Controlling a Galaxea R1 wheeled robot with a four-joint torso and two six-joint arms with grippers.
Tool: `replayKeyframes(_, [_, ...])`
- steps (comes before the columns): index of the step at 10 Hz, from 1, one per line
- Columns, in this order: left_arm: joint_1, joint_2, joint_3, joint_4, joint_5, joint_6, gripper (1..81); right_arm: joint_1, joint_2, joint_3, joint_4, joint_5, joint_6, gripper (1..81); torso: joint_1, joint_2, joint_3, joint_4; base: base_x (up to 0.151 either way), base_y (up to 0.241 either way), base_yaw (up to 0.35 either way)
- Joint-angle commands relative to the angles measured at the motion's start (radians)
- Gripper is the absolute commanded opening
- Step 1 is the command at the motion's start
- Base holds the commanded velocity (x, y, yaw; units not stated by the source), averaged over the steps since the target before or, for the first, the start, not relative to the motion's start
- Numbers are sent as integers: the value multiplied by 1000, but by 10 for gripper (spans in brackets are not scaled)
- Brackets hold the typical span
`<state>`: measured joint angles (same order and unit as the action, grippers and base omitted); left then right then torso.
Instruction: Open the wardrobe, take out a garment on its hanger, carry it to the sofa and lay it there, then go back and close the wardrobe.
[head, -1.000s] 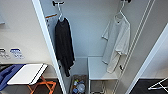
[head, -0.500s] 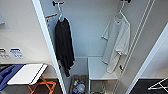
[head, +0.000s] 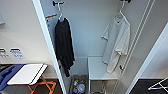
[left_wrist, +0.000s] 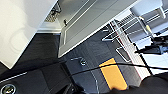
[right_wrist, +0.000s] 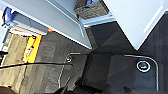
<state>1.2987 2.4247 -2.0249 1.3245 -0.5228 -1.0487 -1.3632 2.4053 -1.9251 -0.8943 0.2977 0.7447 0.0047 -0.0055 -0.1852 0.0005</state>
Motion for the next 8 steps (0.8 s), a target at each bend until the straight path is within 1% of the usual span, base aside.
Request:
replayKeyframes(1, [7, 189, -331, -4, -3, -37, 811, -14, 128, -215, -2, -52, 71, 811, 0, 0, 0, 0, 0, 0, 0])
replayKeyframes(3, [15, 287, -513, -4, -5, -51, 811, -27, 197, -316, -9, -107, 71, 811, 0, 0, 0, 0, 0, 0, 0])
replayKeyframes(5, [24, 352, -605, 5, 4, -65, 811, -38, 238, -368, -14, -122, 71, 811, 0, 0, 0, 0, 0, 0, 0])
replayKeyframes(6, [26, 381, -652, 7, 17, -66, 811, -40, 275, -411, -18, -176, 70, 811, 0, 0, 0, 0, 0, 0, 0])
replayKeyframes(7, [31, 418, -699, 9, 58, -66, 811, -43, 319, -469, -20, -218, 64, 811, 0, 0, 0, 0, 0, 0, 0])
replayKeyframes(8, [37, 441, -718, 2, 110, -66, 811, -47, 343, -509, -18, -221, 64, 811, 0, 0, 0, 0, 0, 0, 0])
